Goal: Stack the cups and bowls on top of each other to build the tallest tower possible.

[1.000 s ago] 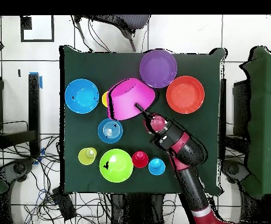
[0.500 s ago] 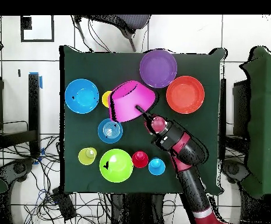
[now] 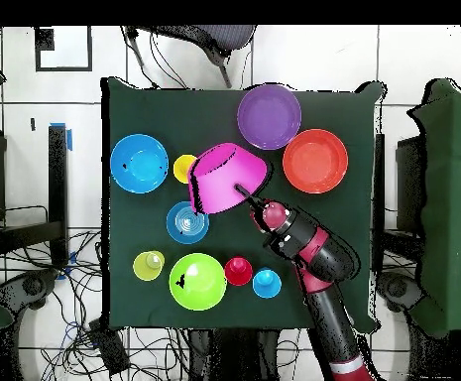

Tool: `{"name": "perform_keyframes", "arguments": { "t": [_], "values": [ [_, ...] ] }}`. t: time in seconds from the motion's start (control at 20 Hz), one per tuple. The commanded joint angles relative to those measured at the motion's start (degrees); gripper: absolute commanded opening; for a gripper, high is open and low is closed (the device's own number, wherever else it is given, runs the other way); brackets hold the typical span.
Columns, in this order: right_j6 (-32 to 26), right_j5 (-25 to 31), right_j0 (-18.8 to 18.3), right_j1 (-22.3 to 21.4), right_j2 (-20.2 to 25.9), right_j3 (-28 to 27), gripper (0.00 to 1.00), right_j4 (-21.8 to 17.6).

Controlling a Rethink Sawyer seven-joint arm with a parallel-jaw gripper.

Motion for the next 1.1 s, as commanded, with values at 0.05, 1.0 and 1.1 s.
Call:
{"name": "perform_keyframes", "arguments": {
  "t": [0.05,1.0,1.1],
  "values": [
    [-21.43,6.30,1.55,-0.33,-5.06,-11.23,0.00,-1.64],
    [-25.22,11.18,0.17,-0.49,-6.11,-14.36,0.00,-0.95],
    [-25.83,11.76,0.22,-0.57,-6.15,-14.83,0.00,-0.45]
  ]
}}
